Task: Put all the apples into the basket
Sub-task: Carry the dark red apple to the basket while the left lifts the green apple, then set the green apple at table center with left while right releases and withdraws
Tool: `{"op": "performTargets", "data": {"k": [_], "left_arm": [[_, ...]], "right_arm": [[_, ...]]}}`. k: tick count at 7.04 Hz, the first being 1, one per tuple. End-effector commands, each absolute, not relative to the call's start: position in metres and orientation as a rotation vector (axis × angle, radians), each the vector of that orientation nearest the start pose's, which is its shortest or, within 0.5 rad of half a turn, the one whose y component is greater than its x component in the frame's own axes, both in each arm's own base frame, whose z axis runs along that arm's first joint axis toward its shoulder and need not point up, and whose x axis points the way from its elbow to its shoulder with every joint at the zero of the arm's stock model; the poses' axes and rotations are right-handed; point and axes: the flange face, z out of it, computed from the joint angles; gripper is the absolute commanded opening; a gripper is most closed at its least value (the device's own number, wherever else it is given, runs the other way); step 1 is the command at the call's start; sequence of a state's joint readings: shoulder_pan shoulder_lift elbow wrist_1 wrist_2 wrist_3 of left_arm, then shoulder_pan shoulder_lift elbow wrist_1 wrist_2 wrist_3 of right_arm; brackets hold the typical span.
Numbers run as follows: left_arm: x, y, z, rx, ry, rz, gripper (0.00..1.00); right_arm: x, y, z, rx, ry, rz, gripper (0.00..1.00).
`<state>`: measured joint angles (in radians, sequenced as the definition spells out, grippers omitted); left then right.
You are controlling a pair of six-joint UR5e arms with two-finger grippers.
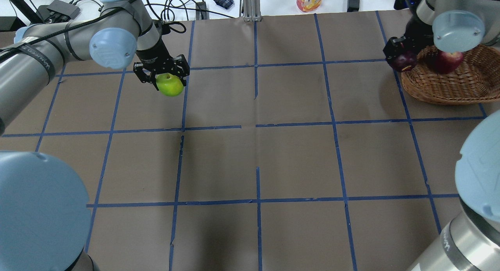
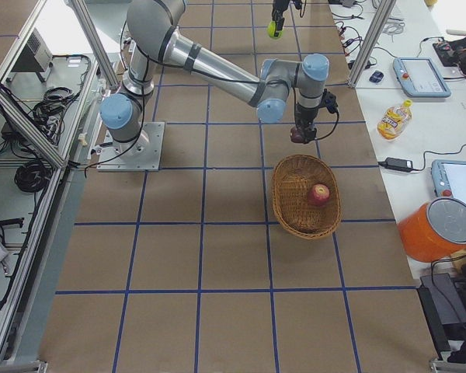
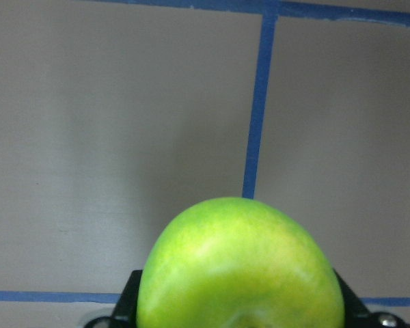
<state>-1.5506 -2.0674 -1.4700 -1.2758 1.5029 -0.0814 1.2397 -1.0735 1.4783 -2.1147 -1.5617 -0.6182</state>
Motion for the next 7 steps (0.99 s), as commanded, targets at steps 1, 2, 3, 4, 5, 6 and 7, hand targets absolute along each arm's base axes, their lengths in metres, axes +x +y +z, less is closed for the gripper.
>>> {"op": "performTargets", "data": {"k": [1,2,3,4,5,6,7], "left_arm": [[-0.145,-0.652,0.276,-0.238,3.191,0.166,0.12],[-0.153,-0.65,0.281,-0.292,3.236,0.169,0.12],[-0.159,-0.649,0.282,-0.323,3.267,0.176,0.12],[-0.186,-0.643,0.277,-0.348,3.256,0.2,0.12],[-0.228,-0.635,0.28,-0.218,3.27,0.126,0.12],[-0.268,-0.635,0.27,-0.164,3.292,0.01,0.12],[-0.285,-0.634,0.249,-0.139,3.303,-0.009,0.12]], "right_arm": [[-0.159,-0.683,0.265,-0.534,3.163,-0.243,0.65],[-0.159,-0.68,0.261,-0.529,3.15,-0.206,1.0],[-0.158,-0.679,0.258,-0.527,3.14,-0.177,1.0],[-0.158,-0.674,0.262,-0.523,3.137,-0.124,1.0],[-0.154,-0.664,0.269,-0.51,3.106,-0.024,1.0],[-0.148,-0.659,0.285,-0.506,3.115,0.0,1.0],[-0.128,-0.658,0.297,-0.543,3.102,-0.015,1.0]]}}
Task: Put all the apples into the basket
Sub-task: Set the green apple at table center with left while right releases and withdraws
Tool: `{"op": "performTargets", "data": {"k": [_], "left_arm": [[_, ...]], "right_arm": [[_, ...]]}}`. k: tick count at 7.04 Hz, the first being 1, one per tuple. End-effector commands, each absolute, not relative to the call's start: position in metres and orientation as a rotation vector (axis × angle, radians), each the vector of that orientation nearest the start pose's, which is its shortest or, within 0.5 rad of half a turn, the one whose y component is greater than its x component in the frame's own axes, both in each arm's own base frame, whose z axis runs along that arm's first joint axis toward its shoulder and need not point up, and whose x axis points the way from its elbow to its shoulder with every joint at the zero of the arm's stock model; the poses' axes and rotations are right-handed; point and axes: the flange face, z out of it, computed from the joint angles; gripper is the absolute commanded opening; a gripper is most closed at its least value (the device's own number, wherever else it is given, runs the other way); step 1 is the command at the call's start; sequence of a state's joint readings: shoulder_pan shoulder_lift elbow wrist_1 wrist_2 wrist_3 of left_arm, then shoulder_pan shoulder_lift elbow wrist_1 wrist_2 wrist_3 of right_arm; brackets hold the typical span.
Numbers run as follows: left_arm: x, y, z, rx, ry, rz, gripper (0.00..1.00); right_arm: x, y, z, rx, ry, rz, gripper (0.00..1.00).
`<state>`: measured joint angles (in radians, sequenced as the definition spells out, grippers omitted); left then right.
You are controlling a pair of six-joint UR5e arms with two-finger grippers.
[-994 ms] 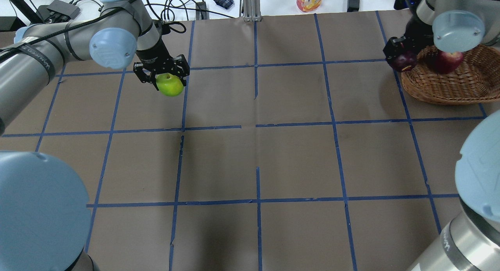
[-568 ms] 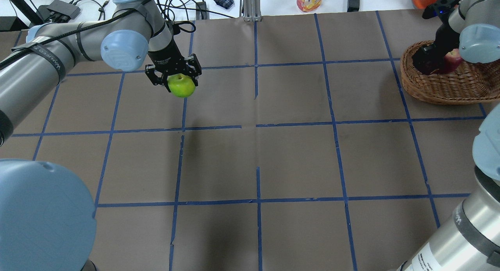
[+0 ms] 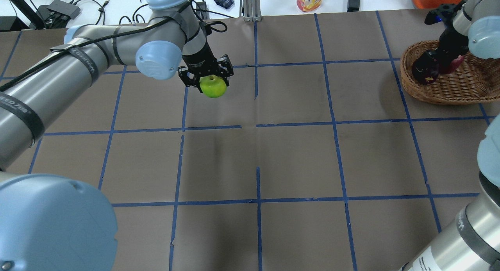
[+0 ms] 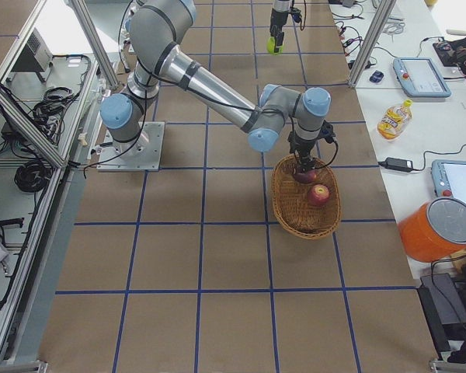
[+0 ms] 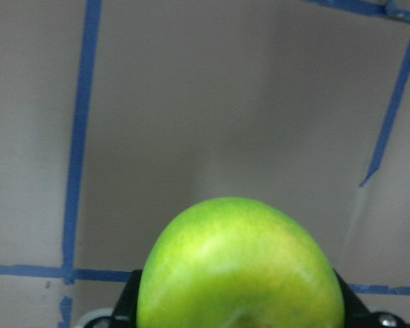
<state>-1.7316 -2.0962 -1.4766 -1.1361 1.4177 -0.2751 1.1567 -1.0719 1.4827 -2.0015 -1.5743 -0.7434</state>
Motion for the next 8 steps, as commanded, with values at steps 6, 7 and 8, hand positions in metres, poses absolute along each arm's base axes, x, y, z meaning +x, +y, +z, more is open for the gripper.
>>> {"op": "performTargets", "data": {"k": [6,7,8], "left_arm": [[-0.347,-0.614,0.226,-0.232,3.306,-0.02,1.0],[-0.326,-0.626,0.249,-0.202,3.325,-0.084,1.0],[-0.273,-0.649,0.273,-0.18,3.358,-0.131,1.0]], "right_arm": [[0.11,-0.62,0.329,-0.278,3.127,0.058,1.0],[0.125,-0.619,0.325,-0.275,3.134,0.021,1.0],[0.13,-0.615,0.317,-0.276,3.124,0.018,1.0]]}}
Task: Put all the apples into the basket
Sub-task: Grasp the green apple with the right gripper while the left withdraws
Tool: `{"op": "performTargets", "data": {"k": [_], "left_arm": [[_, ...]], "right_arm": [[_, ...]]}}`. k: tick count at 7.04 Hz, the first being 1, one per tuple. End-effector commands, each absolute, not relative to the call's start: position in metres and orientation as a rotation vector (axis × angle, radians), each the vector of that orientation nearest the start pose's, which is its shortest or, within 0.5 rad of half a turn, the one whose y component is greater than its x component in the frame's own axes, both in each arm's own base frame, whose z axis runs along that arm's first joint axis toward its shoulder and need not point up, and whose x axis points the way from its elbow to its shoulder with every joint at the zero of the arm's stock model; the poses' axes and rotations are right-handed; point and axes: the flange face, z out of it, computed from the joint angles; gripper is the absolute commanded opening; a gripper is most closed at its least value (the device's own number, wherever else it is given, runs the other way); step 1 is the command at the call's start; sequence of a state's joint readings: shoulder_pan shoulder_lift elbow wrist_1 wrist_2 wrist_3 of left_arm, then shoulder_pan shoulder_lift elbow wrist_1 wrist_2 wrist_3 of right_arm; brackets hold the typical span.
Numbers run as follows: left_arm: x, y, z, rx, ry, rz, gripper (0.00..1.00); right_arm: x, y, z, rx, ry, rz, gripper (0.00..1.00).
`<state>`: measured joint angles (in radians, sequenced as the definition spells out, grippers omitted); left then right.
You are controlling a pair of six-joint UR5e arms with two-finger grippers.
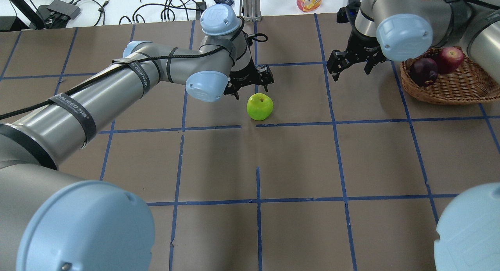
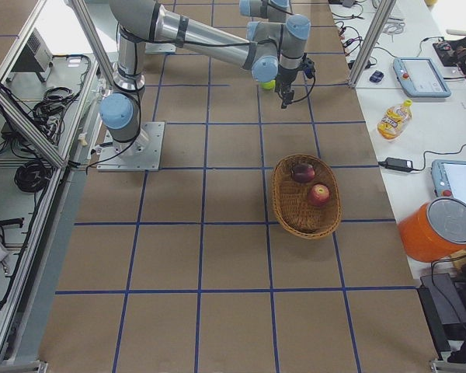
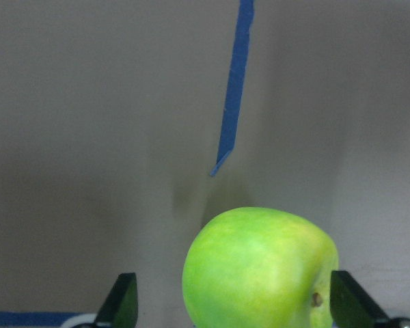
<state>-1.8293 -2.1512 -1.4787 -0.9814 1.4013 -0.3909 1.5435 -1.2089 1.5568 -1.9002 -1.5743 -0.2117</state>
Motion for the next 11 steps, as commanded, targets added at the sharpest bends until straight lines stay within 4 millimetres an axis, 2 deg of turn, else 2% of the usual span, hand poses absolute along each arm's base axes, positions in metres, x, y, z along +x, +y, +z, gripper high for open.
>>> {"op": "performTargets", "data": {"k": [1,2,3,4,5,6,7,8,9,11], "left_arm": [[-0.213,-0.664,0.295,-0.16,3.402,-0.144,1.0],[-0.159,-0.67,0.32,-0.172,3.417,-0.185,1.0],[-0.121,-0.667,0.337,-0.119,3.408,-0.174,1.0],[-0.102,-0.659,0.357,-0.047,3.387,-0.172,1.0],[-0.095,-0.649,0.375,-0.01,3.268,-0.164,1.0],[-0.094,-0.638,0.394,-0.009,3.239,-0.164,1.0],[-0.086,-0.634,0.409,-0.009,3.168,-0.169,1.0],[-0.087,-0.629,0.413,0.004,3.088,-0.149,1.0],[-0.103,-0.62,0.414,0.021,3.088,-0.096,1.0],[-0.105,-0.625,0.425,-0.038,3.091,-0.145,1.0]], "right_arm": [[0.154,-0.605,0.306,-0.243,3.124,0.021,1.0],[0.19,-0.6,0.302,-0.179,3.134,-0.074,1.0],[0.213,-0.59,0.297,-0.052,3.127,-0.073,1.0],[0.254,-0.585,0.292,0.06,3.105,-0.142,1.0],[0.299,-0.585,0.266,0.06,3.064,-0.226,1.0],[0.334,-0.571,0.252,0.011,3.071,-0.234,1.0],[0.347,-0.567,0.243,0.105,3.062,-0.21,1.0],[0.349,-0.568,0.243,0.12,3.056,-0.211,1.0],[0.351,-0.571,0.245,0.098,3.039,-0.267,1.0],[0.36,-0.57,0.232,0.077,3.042,-0.254,1.0]]}}
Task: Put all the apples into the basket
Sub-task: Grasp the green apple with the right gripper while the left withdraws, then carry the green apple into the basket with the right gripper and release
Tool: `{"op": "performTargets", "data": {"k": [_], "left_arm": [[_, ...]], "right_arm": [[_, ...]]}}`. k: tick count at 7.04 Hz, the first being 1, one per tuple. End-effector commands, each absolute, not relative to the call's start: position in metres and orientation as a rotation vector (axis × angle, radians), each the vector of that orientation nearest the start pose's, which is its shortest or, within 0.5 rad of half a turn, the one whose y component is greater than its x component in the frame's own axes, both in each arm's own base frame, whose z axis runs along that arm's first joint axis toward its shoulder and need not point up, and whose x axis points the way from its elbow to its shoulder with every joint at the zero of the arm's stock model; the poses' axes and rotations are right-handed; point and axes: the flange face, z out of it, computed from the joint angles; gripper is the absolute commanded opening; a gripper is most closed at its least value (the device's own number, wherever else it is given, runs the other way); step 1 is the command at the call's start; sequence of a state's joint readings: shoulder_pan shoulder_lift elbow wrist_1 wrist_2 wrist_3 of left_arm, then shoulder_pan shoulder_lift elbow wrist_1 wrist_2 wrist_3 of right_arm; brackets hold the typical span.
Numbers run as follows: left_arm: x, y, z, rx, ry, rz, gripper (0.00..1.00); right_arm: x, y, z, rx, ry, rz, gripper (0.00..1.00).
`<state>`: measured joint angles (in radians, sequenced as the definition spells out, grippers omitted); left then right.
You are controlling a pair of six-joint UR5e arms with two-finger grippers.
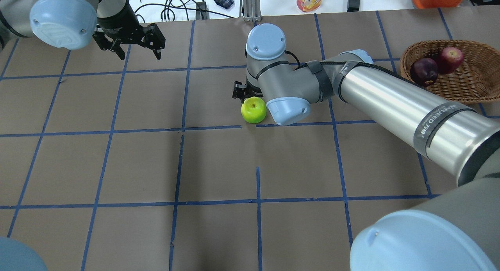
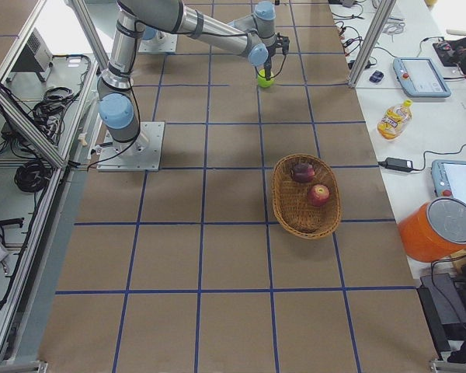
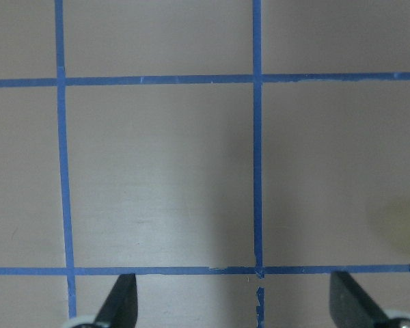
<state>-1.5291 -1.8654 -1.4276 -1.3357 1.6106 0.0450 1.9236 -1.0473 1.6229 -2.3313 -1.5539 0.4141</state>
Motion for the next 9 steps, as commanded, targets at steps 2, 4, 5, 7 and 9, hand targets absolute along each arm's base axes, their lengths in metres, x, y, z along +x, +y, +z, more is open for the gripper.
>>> {"op": "performTargets", "data": {"k": [2,4,5,7,9], "left_arm": [[-0.109,-0.621,0.43,-0.034,3.09,-0.143,1.0],[-0.113,-0.602,0.422,-0.045,3.094,-0.014,1.0],[-0.113,-0.598,0.429,-0.067,3.095,-0.023,1.0],[-0.115,-0.597,0.437,-0.09,3.108,0.037,1.0],[-0.117,-0.601,0.443,-0.095,3.11,0.059,1.0]], "right_arm": [[0.369,-0.569,0.226,0.04,3.024,-0.336,1.0],[0.369,-0.565,0.216,-0.034,3.081,-0.353,1.0],[0.376,-0.562,0.207,-0.052,3.097,-0.347,1.0],[0.378,-0.561,0.195,-0.057,3.105,-0.323,1.0],[0.376,-0.56,0.188,-0.111,3.126,-0.31,0.64]]}}
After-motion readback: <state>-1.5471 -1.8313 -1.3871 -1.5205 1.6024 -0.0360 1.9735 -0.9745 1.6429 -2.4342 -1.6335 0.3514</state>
